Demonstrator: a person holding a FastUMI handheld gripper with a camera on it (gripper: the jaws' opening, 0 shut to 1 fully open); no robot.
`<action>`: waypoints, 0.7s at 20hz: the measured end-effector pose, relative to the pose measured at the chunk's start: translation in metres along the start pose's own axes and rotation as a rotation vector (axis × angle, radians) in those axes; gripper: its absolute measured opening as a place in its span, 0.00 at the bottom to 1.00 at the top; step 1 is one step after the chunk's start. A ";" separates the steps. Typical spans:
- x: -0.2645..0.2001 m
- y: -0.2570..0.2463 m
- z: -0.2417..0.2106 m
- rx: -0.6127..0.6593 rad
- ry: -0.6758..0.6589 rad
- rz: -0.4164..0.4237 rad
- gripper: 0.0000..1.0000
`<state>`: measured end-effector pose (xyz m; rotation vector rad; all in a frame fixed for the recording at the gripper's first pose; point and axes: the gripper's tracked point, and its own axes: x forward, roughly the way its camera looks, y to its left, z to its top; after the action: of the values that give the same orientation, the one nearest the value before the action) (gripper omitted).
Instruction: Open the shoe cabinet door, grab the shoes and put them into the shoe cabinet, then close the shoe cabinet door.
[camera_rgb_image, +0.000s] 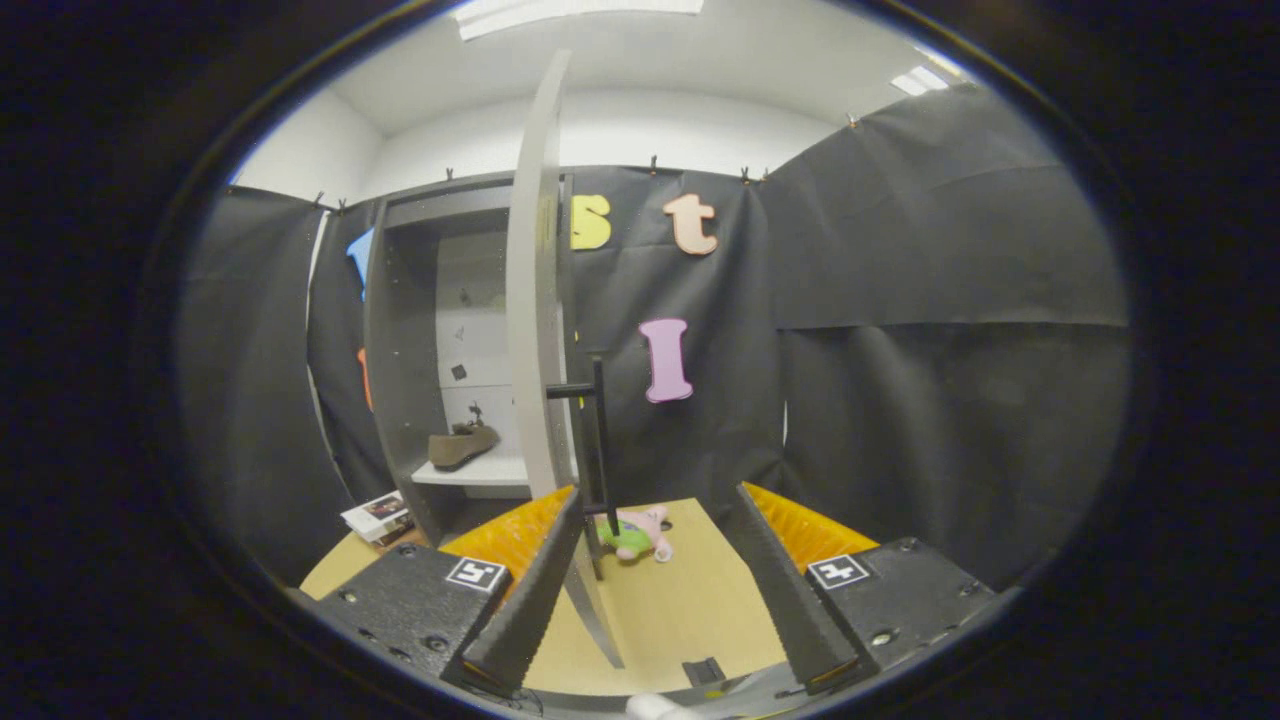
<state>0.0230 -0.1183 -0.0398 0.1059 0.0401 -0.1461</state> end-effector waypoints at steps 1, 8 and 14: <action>-0.007 0.006 -0.003 -0.005 -0.005 -0.012 0.95; -0.027 0.090 -0.081 -0.020 0.071 0.044 0.96; -0.012 0.185 -0.166 -0.033 0.201 0.212 0.96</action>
<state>0.0332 0.0838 -0.1851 0.0905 0.2314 0.0773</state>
